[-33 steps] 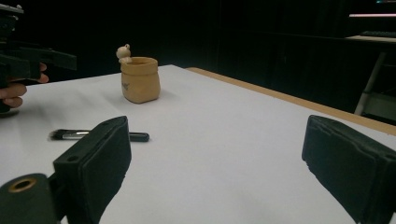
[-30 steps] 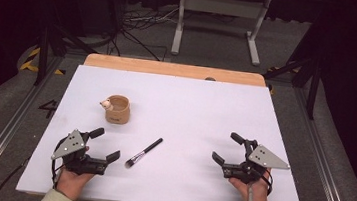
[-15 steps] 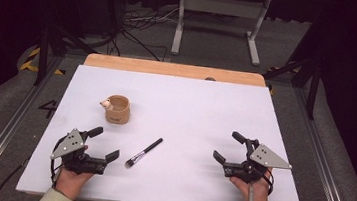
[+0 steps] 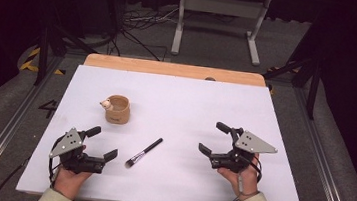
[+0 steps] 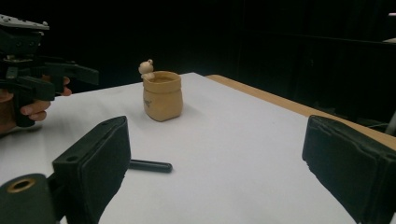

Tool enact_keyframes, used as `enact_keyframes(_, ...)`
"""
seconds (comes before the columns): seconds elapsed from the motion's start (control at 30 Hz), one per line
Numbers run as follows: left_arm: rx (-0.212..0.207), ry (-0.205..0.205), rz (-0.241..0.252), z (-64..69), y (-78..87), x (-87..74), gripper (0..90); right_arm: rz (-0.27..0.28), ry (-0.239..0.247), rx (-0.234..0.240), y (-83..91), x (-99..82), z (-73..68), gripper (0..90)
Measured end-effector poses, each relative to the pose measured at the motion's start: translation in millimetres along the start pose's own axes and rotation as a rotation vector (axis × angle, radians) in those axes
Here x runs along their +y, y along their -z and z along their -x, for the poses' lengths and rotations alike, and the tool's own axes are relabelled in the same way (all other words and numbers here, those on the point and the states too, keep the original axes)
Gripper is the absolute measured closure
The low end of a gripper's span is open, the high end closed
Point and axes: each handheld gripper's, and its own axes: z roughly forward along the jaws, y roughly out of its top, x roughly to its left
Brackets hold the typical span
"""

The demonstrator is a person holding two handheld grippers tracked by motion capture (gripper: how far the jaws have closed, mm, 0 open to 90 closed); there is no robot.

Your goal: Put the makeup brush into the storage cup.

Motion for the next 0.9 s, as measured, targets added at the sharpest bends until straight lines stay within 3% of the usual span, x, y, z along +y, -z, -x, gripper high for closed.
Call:
enact_keyframes(0.57, 0.001, 0.009, 0.005, -1.4, 3.1, -0.6, 0.9, -0.013, 0.024, 0.123, -47.6, 15.8, -18.2, 8.3)
enact_keyframes(0.77, 0.0, 0.011, 0.006, -0.9, 2.6, -0.7, 0.9, -0.005, 0.026, 0.15, -56.7, 18.7, -24.1, 8.3)
enact_keyframes(0.9, -0.01, 0.033, 0.007, -1.6, 1.5, -1.1, 0.9, -0.053, 0.067, 0.166, -68.2, 20.6, -31.1, 8.6)
